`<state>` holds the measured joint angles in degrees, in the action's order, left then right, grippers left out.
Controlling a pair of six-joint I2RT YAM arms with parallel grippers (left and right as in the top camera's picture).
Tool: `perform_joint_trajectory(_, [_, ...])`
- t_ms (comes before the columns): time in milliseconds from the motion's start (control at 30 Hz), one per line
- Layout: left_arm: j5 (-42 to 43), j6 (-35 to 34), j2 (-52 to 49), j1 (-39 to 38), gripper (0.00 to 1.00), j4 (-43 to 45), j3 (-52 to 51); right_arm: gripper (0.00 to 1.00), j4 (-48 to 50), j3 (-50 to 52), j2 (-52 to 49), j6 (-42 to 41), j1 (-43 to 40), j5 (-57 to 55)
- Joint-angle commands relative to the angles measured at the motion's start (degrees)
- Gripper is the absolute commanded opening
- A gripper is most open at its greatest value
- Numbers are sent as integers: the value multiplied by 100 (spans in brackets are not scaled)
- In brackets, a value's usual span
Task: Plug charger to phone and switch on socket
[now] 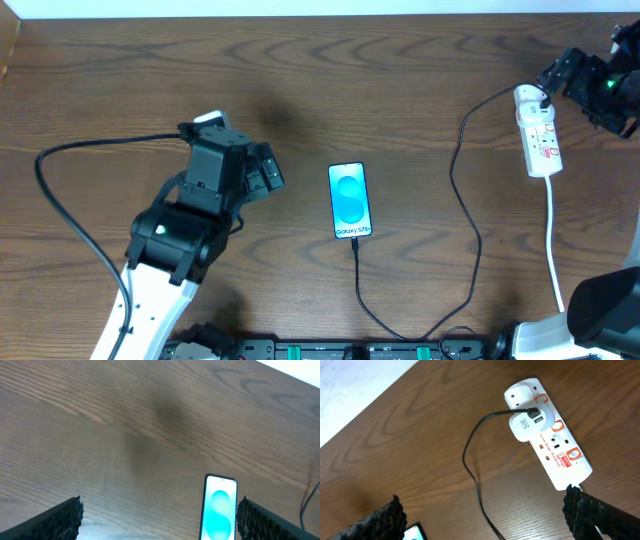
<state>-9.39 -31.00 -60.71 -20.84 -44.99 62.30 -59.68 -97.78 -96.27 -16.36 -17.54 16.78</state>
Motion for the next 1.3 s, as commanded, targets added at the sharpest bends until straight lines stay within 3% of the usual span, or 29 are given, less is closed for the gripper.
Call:
perform_joint_trajectory(0, [-98,101,479,4,98,-42,-313,99,-13,-2,26,-76,-2,50])
perform_joint_trajectory(267, [-291,98,1930,168,98,553,-1718,99,-15,-2,26,-76,-4,50])
perform_joint_trajectory(733, [234,151,5239,1703,98,3329,-4524,99,-15,-2,26,-76,-4,50])
perform_joint_trajectory(1000, [321,1366,6043,1952,98,4564,-5598,99,-13,-2,26,-76,-4,50])
perform_joint_trajectory(1267, [498,2343,6061,1965,98,4662,-5989,99,-15,-2,26,-76,-4,50])
